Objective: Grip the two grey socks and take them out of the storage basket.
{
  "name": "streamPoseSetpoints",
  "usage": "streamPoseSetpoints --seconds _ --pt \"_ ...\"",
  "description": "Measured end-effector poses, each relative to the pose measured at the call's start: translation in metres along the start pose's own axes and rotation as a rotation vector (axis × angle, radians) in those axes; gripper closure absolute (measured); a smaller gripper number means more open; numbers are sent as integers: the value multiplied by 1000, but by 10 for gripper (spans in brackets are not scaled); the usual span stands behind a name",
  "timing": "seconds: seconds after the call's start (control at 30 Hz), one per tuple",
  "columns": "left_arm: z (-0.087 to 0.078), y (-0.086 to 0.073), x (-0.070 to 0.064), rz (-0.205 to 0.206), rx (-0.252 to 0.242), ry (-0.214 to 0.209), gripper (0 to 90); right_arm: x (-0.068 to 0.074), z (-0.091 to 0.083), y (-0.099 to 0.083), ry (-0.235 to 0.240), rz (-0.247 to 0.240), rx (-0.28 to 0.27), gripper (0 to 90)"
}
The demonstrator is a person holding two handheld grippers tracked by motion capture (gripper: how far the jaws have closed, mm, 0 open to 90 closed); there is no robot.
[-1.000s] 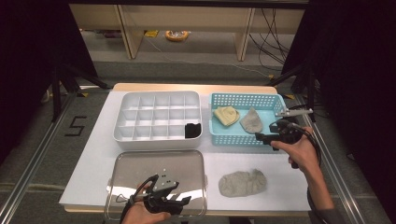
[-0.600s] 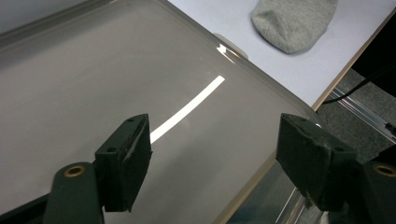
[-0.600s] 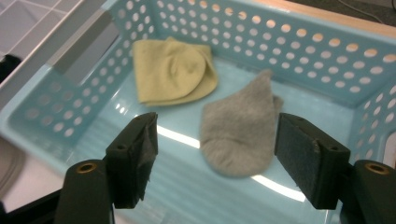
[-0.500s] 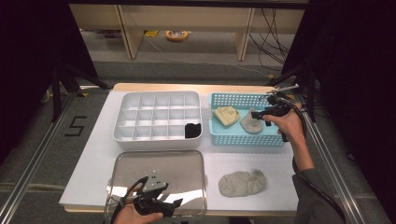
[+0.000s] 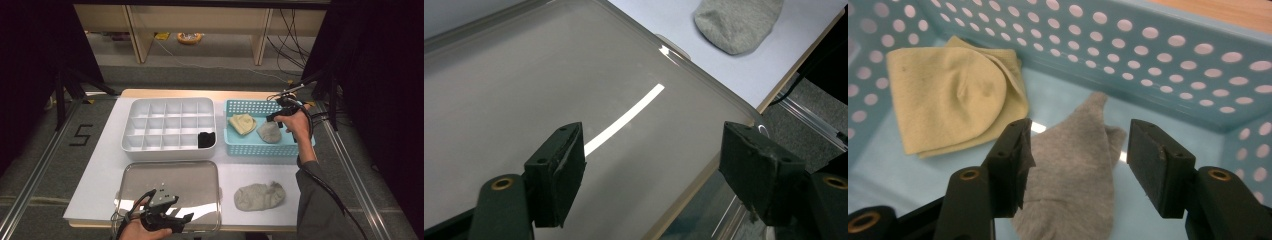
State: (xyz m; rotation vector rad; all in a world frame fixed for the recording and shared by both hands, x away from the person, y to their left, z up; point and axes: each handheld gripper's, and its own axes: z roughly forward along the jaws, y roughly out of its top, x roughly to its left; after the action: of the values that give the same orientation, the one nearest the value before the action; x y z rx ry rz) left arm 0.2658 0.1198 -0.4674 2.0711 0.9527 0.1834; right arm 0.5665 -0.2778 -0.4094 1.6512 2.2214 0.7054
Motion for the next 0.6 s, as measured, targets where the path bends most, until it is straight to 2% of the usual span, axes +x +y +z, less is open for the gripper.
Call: streamPoseSetpoints --seconds 0.03,0.1,0.13,0.17,0.23,0.3,0.4,0.43,0.47,0.5,0.53,0.57,0.6 --pt "0 0 1 32 16 10 261 -3 7 2 -16 -23 21 466" --pt "-1 0 1 29 14 4 261 -2 13 3 -25 0 44 475" --pt "-1 0 1 29 14 4 262 -5 17 4 -34 -18 32 482" --pt "-1 1 0 18 6 -2 262 -3 20 4 -32 21 45 482" --pt "-1 1 0 19 4 -1 262 -4 22 5 -28 32 52 488" --pt "-2 1 0 18 0 -5 263 -8 29 8 -30 5 53 525" --pt "-2 1 0 16 -4 -6 263 -8 33 9 -30 11 65 538" --pt "-3 1 -1 15 -8 -5 263 -8 37 9 -30 -5 74 595" --pt "-3 1 -1 15 -8 -5 263 -8 37 9 -30 -5 74 595" --pt "-3 1 -1 26 1 -4 263 -5 40 9 -35 -23 101 691" --pt "-4 1 -1 25 4 -4 263 -1 40 9 -40 -1 123 733" --pt "-4 1 -1 25 4 -4 264 -1 40 9 -40 -1 123 733" --pt "-4 1 0 38 9 4 265 1 39 10 -27 -9 119 784"
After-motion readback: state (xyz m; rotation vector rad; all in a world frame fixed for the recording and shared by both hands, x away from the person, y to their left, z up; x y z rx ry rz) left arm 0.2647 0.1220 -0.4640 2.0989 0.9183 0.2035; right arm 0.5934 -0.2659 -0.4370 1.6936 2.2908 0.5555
